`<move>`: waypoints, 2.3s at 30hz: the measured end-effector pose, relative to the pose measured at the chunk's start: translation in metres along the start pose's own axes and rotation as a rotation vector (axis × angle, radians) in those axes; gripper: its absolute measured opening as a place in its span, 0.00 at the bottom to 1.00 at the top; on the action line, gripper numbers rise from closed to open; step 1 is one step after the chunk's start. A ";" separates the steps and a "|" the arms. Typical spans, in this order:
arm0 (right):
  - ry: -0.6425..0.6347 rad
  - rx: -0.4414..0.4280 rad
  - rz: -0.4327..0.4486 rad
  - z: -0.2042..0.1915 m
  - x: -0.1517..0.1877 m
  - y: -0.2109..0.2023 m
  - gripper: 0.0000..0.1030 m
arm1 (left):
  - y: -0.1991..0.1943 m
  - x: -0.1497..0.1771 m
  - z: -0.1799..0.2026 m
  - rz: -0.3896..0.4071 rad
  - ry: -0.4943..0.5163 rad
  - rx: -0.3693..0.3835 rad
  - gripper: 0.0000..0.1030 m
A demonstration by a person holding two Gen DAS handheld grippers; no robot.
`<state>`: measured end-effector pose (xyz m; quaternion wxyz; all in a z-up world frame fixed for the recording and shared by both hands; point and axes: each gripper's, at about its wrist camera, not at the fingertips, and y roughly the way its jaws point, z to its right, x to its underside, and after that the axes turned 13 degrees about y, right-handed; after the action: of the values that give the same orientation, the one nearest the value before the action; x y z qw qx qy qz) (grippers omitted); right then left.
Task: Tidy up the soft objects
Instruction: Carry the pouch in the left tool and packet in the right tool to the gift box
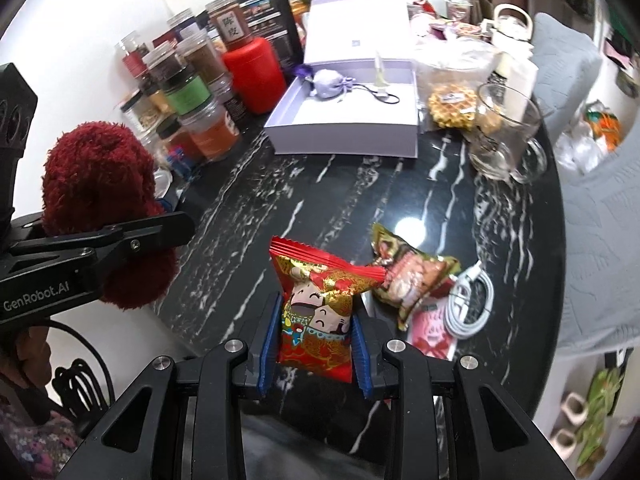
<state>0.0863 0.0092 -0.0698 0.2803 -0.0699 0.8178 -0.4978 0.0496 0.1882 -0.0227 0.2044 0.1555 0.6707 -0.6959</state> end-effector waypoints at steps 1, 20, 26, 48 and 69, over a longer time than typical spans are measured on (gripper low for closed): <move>-0.004 0.001 -0.004 -0.001 -0.002 0.002 0.31 | 0.001 -0.001 -0.003 -0.001 -0.008 0.001 0.33; -0.026 0.000 0.010 -0.021 -0.068 0.026 0.31 | 0.015 -0.048 -0.050 0.040 -0.046 0.006 0.33; -0.030 0.009 0.039 -0.018 -0.098 0.027 0.31 | 0.018 -0.075 -0.059 0.064 -0.028 0.008 0.33; 0.013 0.037 0.127 -0.007 -0.206 0.035 0.31 | 0.043 -0.186 -0.096 0.119 0.055 0.062 0.33; 0.016 0.068 0.188 0.013 -0.293 0.069 0.31 | 0.091 -0.256 -0.134 0.138 0.075 0.026 0.33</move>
<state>0.3482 0.1486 -0.0190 0.3215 0.0205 0.8055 -0.4974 0.3090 0.3401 0.0171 0.2247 0.2300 0.6564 -0.6824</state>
